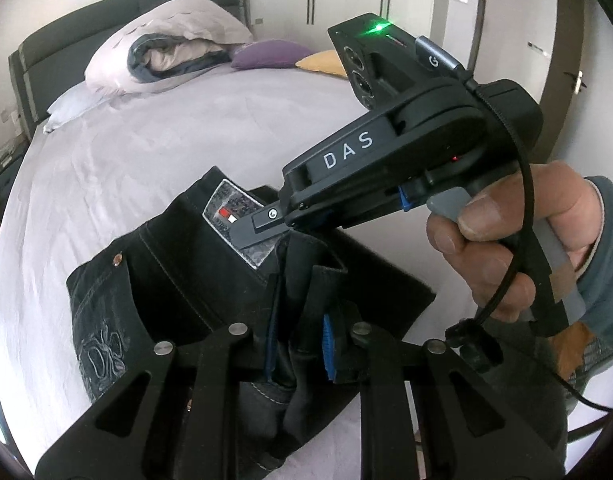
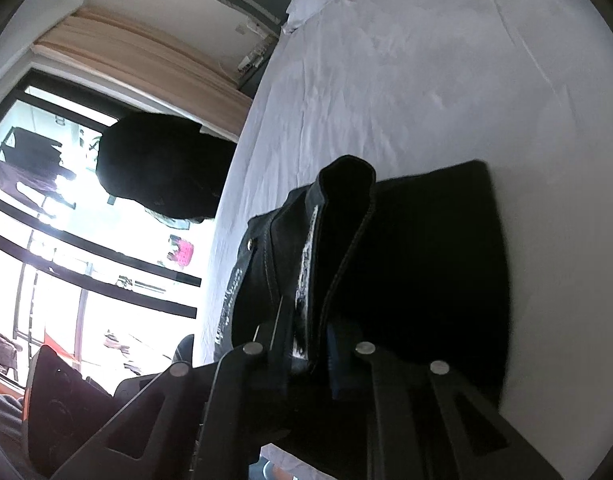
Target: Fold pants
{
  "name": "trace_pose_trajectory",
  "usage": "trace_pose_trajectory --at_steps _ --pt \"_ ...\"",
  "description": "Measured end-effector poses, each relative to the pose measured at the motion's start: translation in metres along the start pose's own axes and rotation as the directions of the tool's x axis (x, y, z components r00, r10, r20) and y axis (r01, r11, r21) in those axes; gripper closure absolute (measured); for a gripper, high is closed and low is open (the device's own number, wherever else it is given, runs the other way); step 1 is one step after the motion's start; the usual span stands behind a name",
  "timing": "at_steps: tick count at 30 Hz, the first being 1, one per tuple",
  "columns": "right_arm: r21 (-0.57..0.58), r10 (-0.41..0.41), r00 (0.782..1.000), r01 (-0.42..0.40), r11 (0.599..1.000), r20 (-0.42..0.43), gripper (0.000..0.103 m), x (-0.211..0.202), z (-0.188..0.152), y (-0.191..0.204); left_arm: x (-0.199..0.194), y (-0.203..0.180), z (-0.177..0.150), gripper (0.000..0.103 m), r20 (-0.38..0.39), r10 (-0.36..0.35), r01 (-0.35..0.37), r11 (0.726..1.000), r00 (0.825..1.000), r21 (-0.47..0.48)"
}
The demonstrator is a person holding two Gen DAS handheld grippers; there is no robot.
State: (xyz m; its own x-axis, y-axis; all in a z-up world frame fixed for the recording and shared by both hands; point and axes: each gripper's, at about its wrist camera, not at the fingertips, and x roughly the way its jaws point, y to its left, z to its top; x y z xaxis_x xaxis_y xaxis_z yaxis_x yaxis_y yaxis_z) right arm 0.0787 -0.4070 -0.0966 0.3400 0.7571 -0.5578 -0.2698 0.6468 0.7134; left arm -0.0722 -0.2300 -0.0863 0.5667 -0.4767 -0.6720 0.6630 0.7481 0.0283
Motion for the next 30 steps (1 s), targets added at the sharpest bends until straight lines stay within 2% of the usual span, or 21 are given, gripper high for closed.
trace_pose_trajectory --at_steps 7,15,30 --pt "0.024 -0.008 1.0 0.008 1.0 0.016 0.088 -0.018 0.001 -0.027 0.025 -0.028 0.017 0.087 -0.028 -0.021 0.022 0.999 0.999 0.041" --pt "0.073 -0.008 0.999 0.006 0.997 0.038 0.088 -0.023 -0.007 -0.051 0.051 -0.052 0.018 0.087 -0.058 -0.045 0.049 0.996 0.997 0.072" --pt "0.163 0.018 0.995 -0.034 0.986 0.097 0.088 -0.02 -0.027 -0.081 0.085 -0.049 0.018 0.087 -0.078 -0.063 0.071 0.992 0.995 0.107"
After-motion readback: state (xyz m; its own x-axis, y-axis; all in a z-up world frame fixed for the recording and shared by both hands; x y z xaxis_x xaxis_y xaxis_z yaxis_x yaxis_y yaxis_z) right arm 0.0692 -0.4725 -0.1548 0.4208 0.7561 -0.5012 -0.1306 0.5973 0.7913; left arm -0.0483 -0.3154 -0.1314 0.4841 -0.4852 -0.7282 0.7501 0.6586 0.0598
